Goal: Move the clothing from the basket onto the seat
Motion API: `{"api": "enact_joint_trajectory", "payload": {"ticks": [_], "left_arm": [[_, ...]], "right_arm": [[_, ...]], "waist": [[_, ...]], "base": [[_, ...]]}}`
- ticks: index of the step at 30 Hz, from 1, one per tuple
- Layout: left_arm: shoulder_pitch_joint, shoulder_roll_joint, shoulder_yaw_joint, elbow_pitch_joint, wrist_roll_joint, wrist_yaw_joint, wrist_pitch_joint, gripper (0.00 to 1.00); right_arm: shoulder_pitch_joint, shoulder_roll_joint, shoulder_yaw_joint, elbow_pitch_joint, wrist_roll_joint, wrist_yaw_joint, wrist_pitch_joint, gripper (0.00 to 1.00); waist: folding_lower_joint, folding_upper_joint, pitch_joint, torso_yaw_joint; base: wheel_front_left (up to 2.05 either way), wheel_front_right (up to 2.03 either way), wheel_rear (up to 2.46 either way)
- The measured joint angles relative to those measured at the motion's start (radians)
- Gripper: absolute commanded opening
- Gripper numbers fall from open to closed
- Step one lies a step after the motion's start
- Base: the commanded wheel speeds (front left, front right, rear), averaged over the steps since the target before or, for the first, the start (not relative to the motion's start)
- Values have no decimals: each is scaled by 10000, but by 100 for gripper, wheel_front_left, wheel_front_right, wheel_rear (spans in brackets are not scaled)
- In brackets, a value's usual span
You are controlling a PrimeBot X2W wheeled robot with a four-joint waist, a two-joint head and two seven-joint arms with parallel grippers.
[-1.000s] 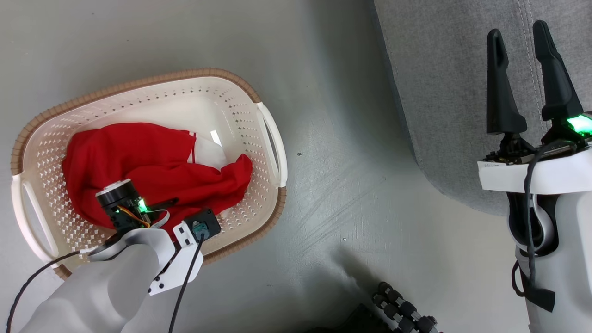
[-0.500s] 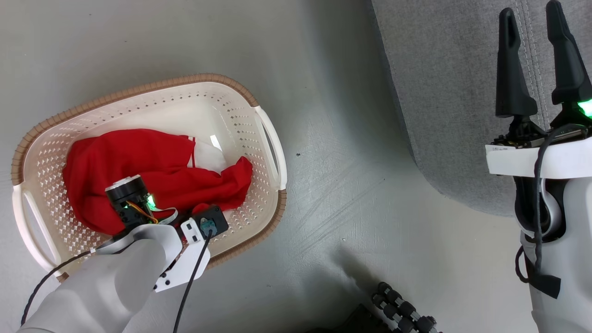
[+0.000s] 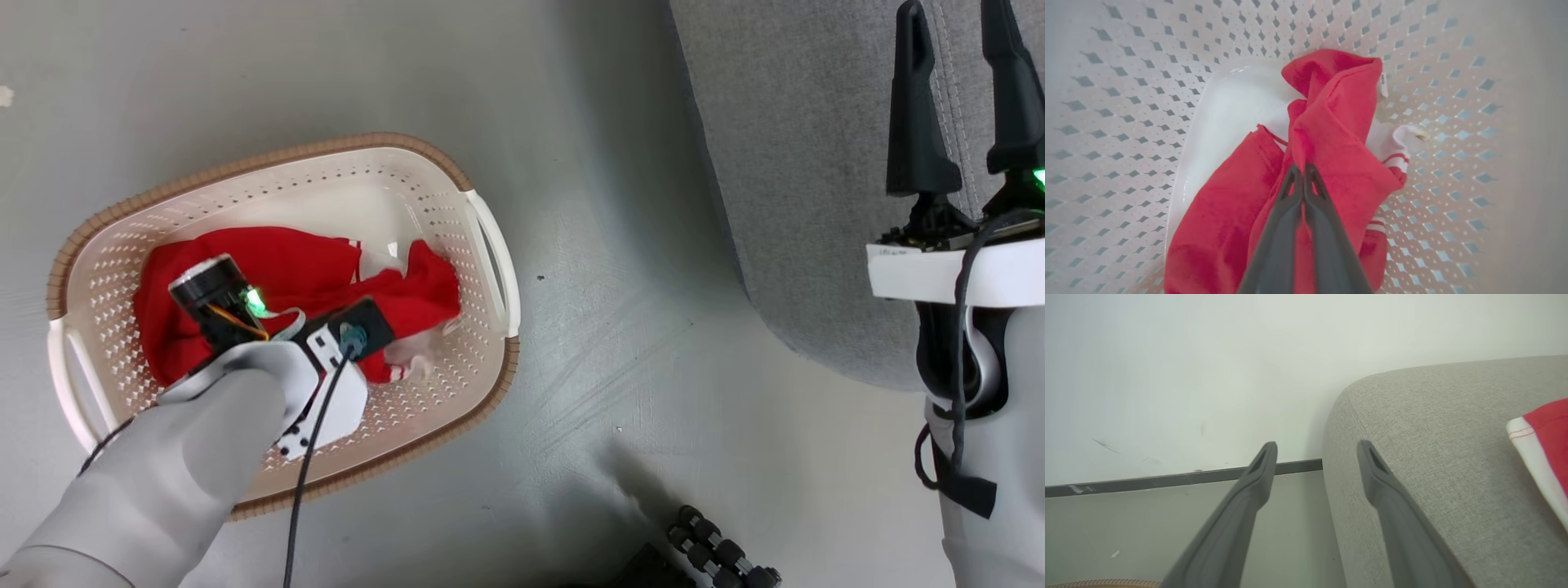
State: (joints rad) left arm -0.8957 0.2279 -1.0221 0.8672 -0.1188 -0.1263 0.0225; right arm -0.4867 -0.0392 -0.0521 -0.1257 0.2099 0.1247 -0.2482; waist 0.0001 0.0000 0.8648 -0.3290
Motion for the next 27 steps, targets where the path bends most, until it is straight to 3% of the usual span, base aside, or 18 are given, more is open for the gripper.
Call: {"api": "enact_joint_trajectory", "payload": {"ticks": [5,14,27], "left_arm": [[-59,12,466,-247,-222,205,-443,0],[-173,0,1237,-759,-648,1118,-1338,0],[140,0,2073,-1486,-1214,2017,-2391,0]], "right_arm": [[-271,-4,25,-44,-54,0,-73,100],[-496,-17,165,-61,-244,0,-73,100],[-491,-46,502,339,-809,0,-73,100]], "waist": [[0,0,-116,159],[0,0,-506,567],[0,0,-1344,1189]], "base": [[0,0,0],[0,0,0],[0,0,0]]}}
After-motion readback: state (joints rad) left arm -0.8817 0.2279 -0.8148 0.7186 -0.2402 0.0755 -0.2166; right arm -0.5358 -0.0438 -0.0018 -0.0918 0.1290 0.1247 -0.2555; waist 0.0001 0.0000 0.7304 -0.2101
